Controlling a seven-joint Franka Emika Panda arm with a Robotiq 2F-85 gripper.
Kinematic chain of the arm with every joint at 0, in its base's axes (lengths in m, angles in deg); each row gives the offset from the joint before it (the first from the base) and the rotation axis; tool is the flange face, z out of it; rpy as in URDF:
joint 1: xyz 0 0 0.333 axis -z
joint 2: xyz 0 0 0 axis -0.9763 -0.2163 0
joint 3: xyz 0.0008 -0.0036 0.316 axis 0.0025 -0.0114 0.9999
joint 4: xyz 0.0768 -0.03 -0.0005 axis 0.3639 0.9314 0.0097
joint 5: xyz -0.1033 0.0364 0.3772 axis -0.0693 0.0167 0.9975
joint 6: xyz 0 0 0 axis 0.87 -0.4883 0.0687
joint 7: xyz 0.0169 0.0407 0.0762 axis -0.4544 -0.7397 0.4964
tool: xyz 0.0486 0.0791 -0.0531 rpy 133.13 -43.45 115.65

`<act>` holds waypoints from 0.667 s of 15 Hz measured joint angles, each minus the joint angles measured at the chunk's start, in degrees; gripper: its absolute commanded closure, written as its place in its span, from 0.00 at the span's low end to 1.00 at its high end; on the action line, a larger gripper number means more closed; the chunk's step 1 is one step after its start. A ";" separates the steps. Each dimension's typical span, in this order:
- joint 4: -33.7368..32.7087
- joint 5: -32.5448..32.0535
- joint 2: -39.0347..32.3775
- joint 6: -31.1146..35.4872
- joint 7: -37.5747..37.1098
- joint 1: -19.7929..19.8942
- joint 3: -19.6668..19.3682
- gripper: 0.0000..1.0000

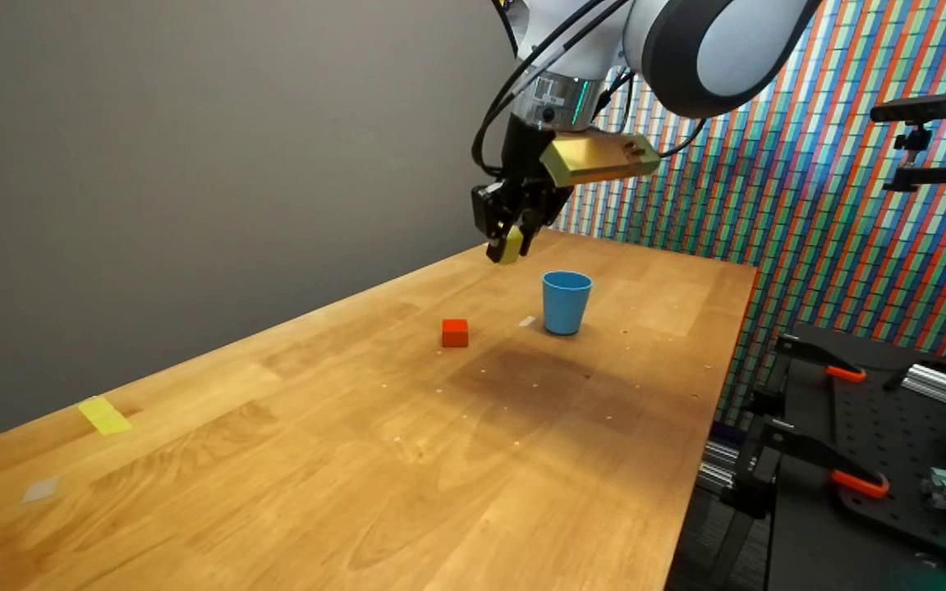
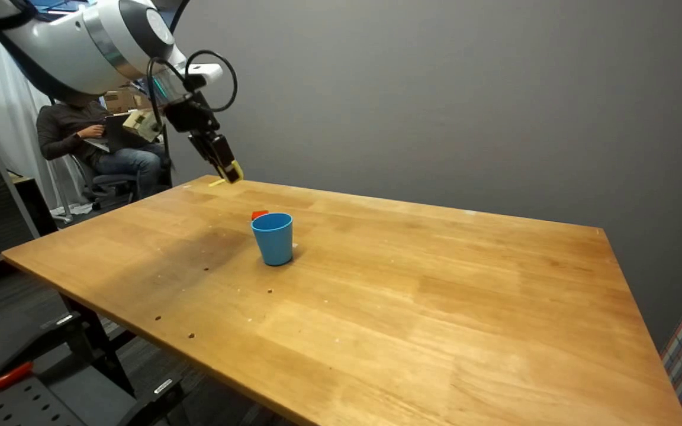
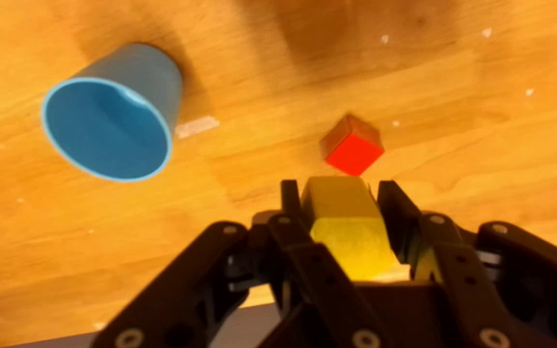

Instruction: Put the yellow block in the cup

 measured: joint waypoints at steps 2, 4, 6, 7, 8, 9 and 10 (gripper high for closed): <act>0.13 -3.27 2.20 -2.70 -3.61 0.07 -2.02 0.80; 0.42 -4.19 3.48 -5.17 -6.36 2.00 -1.88 0.80; 0.65 -4.40 4.05 -7.12 -8.57 8.14 2.40 0.80; 0.79 -4.42 4.12 -7.63 -9.38 10.79 4.04 0.80; 1.01 -4.41 4.12 -7.91 -10.01 13.25 5.45 0.80; 1.27 -4.41 4.11 -8.02 -10.52 15.33 6.55 0.80; 1.52 -3.99 4.05 -8.06 -10.70 17.10 7.52 0.80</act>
